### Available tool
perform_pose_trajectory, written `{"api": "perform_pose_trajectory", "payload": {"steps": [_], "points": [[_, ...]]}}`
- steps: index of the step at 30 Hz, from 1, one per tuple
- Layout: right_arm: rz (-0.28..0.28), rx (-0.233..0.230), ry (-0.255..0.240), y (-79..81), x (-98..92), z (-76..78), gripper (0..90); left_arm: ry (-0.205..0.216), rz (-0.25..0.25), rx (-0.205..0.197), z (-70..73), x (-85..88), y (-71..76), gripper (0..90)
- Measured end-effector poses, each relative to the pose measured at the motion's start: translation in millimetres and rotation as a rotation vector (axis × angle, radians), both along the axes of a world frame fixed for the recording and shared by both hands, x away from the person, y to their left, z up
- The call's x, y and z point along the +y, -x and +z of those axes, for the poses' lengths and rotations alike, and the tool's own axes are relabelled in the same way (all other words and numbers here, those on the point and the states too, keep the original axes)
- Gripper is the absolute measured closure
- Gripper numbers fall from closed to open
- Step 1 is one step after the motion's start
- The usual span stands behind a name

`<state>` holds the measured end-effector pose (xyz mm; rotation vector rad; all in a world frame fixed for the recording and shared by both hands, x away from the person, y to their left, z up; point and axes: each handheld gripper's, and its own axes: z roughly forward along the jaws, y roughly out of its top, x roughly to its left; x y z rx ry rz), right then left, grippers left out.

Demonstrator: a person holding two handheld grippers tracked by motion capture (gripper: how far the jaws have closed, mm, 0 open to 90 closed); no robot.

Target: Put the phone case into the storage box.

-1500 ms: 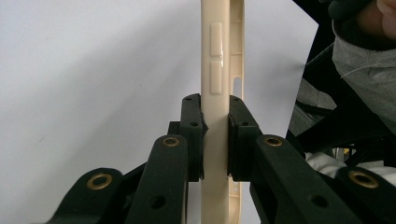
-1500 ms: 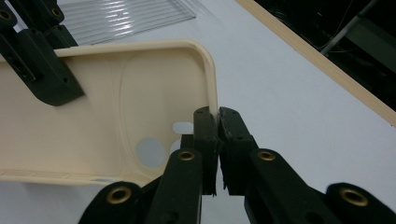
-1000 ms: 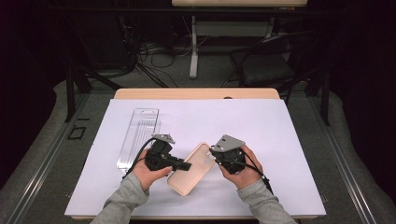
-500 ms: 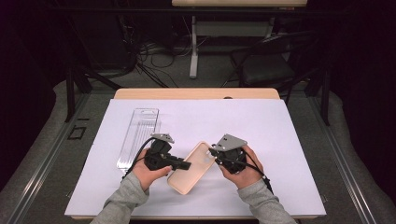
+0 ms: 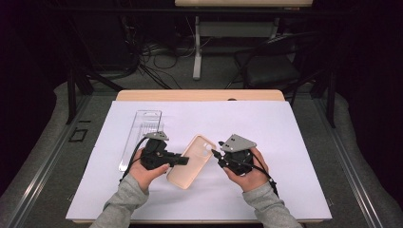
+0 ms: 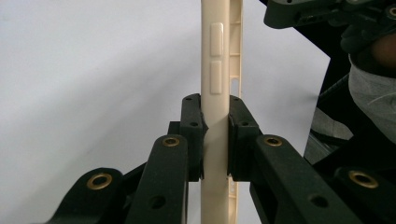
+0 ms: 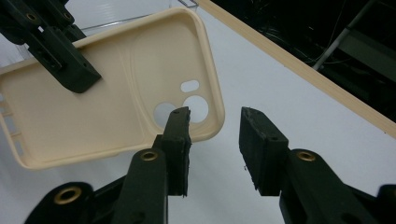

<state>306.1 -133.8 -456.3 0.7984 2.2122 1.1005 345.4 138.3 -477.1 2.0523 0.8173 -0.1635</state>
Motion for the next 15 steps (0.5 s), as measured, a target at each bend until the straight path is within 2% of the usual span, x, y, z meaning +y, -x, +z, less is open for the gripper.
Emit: {"api": "perform_pose_trajectory", "payload": {"steps": [6, 15], "points": [[-0.004, 0.008, -0.014, -0.8, -1.2, 1.2, 57.0, 0.007, 0.028, -0.039, 0.6, 4.4, -1.1, 80.5], [-0.028, 0.002, -0.011, -2.3, -2.7, 1.3, 48.8, 0.038, 0.057, -0.063, 2.5, 9.7, -1.7, 80.5]]}}
